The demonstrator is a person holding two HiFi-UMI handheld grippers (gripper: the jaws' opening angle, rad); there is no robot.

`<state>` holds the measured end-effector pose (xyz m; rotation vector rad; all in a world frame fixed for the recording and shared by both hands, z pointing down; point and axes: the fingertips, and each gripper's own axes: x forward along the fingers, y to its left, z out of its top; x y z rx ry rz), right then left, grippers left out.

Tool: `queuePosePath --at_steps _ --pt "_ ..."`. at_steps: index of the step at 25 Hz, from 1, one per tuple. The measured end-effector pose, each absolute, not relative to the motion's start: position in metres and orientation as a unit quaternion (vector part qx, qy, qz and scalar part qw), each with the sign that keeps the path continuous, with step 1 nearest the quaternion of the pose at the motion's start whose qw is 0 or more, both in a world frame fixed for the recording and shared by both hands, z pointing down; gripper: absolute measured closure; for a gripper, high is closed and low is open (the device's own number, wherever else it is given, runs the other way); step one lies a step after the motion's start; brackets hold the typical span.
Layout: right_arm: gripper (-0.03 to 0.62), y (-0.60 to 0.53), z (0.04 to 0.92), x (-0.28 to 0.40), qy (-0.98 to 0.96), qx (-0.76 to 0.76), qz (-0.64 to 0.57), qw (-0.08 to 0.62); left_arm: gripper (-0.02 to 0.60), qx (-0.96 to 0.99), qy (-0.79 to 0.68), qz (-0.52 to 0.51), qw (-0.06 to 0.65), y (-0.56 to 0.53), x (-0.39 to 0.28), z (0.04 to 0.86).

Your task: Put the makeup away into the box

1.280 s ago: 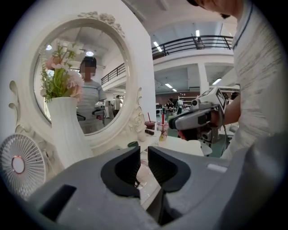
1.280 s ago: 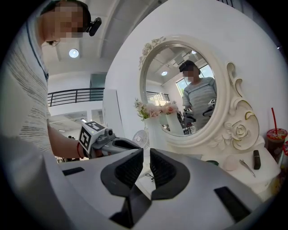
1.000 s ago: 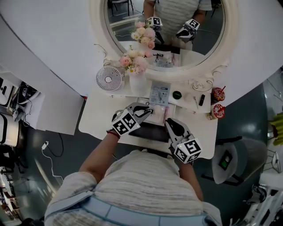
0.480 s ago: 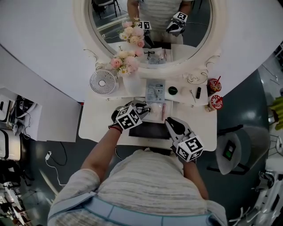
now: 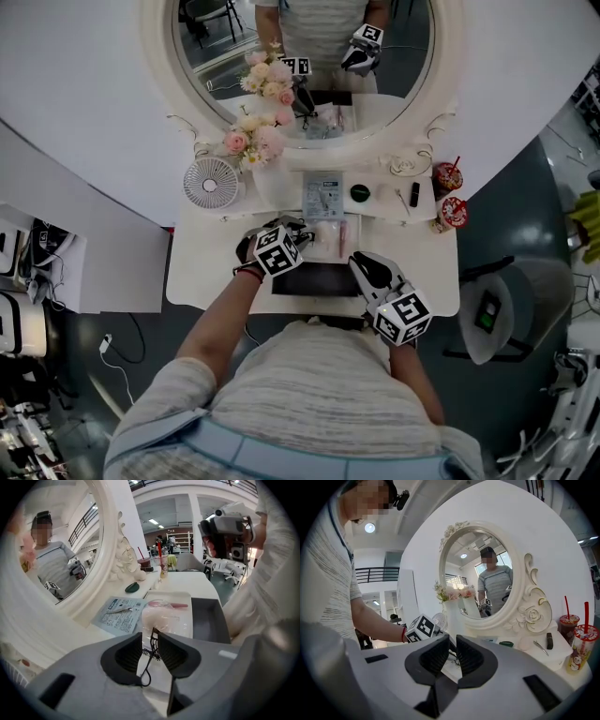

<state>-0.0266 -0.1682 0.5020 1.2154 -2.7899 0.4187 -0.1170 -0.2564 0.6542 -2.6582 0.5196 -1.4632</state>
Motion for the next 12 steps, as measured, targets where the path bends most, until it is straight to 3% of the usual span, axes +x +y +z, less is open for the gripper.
queuePosePath --at_steps 6,12 --pt "0.583 -0.165 0.504 -0.021 -0.903 0.406 0.138 0.035 0.477 -0.853 0.151 -0.498 0.039 -0.256 -0.115 0.667" --pt "0.583 -0.166 0.504 -0.013 -0.899 0.415 0.137 0.035 0.524 -0.847 0.149 -0.509 0.041 -0.257 -0.113 0.672"
